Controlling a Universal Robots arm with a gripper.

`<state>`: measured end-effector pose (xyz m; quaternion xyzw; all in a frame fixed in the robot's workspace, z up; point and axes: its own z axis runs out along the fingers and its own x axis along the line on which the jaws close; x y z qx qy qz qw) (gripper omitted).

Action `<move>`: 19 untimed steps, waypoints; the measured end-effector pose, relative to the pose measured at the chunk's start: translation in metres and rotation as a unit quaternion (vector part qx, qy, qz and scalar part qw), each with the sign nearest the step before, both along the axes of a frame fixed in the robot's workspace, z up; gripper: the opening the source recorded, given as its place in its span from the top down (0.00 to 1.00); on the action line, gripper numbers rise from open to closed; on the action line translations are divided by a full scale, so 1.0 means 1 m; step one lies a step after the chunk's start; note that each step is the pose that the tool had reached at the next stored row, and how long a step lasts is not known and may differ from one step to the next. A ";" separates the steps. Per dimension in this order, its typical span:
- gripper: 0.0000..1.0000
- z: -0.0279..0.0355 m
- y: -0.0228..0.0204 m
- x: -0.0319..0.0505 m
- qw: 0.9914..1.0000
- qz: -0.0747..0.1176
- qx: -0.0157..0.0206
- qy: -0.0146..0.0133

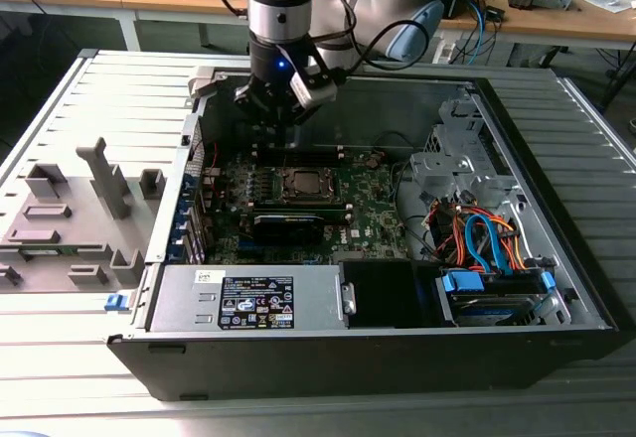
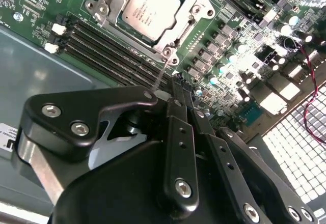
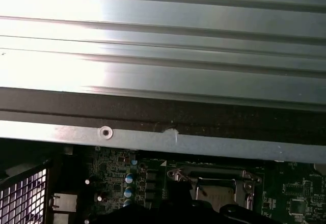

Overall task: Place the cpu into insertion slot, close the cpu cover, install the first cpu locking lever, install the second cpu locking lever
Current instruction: 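Install the first cpu locking lever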

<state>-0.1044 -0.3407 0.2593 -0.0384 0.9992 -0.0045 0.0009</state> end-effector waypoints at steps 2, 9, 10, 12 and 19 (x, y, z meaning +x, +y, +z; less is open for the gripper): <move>0.89 -0.0010 0.0000 0.0006 1.000 0.000 0.000 0.000; 0.89 -0.0128 0.0002 0.0043 1.000 0.005 0.000 0.000; 0.89 -0.0145 0.0002 0.0054 1.000 0.005 0.000 0.000; 0.89 -0.0166 0.0002 0.0065 1.000 0.002 0.000 0.000; 0.89 -0.0249 0.0002 0.0105 1.000 -0.018 0.000 0.000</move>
